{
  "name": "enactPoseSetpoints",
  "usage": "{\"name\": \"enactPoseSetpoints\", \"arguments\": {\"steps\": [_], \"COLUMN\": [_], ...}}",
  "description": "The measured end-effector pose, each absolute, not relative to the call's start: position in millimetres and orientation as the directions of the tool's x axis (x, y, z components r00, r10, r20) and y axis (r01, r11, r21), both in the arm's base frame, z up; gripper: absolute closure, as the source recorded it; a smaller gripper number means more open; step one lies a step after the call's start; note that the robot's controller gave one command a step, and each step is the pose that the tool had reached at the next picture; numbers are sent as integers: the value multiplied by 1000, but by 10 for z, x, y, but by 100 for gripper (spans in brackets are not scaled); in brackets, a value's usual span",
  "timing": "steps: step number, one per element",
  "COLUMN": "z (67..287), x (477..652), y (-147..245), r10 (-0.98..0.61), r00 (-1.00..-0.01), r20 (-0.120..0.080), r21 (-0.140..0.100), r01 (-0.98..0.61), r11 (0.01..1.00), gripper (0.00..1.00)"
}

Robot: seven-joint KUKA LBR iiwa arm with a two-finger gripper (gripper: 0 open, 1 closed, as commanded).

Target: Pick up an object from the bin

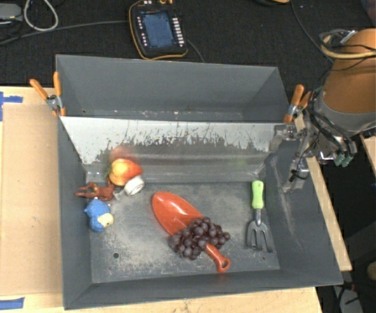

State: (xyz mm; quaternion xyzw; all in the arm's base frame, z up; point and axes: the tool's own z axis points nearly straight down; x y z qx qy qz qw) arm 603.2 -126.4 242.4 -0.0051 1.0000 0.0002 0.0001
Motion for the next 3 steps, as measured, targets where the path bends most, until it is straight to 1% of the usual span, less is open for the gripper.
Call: {"name": "enactPoseSetpoints", "arguments": {"steps": [1, 2, 3], "z": [2424, 2333, 2882], "x": [6032, 5979, 5741], "y": [-1264, -1196, -980], "r10": [-10, 26, -67], "r00": [-1000, -1000, -998], "r20": [0, -4, -11], "r21": [0, 0, -2], "r01": [-10, 26, -67], "r11": [1000, 1000, 998], "gripper": [0, 0, 0]}}
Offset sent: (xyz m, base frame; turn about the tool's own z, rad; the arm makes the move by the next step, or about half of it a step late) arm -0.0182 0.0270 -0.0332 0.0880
